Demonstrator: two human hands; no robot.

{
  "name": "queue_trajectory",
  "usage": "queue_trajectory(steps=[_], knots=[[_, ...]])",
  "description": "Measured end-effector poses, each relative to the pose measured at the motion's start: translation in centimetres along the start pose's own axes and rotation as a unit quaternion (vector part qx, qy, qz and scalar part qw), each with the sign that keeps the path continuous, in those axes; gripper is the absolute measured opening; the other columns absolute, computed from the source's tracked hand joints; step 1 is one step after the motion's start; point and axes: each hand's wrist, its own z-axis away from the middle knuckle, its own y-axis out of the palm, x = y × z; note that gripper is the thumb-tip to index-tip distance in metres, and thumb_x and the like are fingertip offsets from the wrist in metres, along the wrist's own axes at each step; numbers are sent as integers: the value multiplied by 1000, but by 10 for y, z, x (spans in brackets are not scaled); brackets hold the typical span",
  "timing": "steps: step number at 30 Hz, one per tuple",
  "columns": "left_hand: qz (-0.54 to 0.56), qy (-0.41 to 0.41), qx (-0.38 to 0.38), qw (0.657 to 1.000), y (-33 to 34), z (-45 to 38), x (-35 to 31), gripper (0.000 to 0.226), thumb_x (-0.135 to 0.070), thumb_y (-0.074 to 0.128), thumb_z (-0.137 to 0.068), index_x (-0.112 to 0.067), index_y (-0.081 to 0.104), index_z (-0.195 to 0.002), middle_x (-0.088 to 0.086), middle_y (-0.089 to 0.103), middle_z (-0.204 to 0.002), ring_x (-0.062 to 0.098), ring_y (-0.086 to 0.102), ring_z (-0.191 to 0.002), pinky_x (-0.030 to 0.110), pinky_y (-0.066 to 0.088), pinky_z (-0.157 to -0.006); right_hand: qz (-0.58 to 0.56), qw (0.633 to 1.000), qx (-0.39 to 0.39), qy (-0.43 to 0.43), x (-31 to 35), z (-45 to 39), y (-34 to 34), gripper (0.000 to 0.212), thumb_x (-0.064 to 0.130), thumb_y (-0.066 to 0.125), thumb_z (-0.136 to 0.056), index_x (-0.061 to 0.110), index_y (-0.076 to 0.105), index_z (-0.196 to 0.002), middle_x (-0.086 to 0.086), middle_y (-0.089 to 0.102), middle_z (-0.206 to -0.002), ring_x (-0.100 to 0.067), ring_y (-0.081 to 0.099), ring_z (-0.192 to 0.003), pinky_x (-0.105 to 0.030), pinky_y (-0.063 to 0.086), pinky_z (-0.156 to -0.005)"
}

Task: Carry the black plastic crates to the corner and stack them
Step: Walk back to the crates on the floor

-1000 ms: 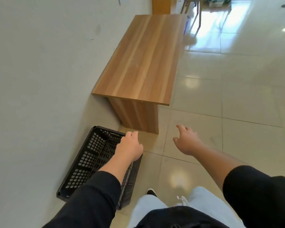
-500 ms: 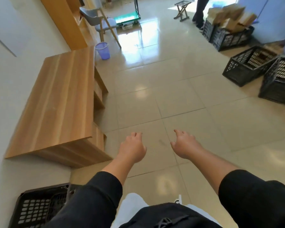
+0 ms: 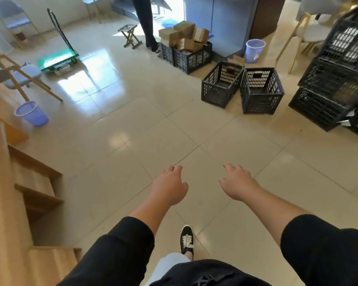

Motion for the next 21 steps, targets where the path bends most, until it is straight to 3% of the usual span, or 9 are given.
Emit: queue_trajectory(steps=[13, 21], knots=[[-68, 156, 37, 985, -112, -244, -88, 64, -39, 47, -108, -22, 27, -166, 3, 35, -166, 28, 38, -149, 49, 45, -110, -116, 974, -64, 184, -35, -147, -127, 62, 39, 44, -106, 21, 28, -163, -14, 34, -164, -41, 40, -143, -47, 42, -110], [-102, 169, 52, 979, -143, -391, -182, 65, -39, 47, -107, -22, 27, -166, 5, 36, -166, 30, 39, -148, 51, 42, -115, -148, 966, -73, 201, -87, -276, -215, 59, 38, 43, -108, 21, 28, -163, -15, 34, -163, -40, 41, -141, -46, 42, -106]])
